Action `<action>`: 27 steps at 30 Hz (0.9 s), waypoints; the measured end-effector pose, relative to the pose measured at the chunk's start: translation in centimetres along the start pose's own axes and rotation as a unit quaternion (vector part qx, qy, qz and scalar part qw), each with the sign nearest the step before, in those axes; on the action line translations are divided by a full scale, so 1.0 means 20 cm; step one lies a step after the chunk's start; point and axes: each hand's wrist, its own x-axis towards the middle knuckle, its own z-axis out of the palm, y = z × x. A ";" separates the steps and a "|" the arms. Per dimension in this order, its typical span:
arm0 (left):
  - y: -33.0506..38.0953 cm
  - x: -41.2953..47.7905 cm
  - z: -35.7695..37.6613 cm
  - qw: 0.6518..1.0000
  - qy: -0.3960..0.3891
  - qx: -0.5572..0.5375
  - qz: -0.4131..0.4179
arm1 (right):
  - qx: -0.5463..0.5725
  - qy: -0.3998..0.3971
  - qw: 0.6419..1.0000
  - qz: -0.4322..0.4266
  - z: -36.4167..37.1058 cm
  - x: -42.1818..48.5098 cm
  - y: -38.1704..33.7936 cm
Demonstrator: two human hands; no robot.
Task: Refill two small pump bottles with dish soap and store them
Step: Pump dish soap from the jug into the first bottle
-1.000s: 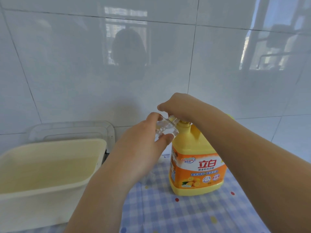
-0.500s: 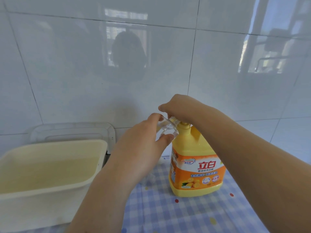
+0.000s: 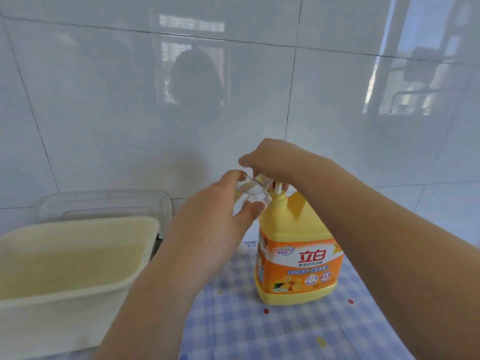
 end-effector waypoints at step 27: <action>-0.02 0.00 0.00 0.997 -0.055 0.058 -0.006 | 0.026 0.039 0.999 0.000 0.11 0.07 0.08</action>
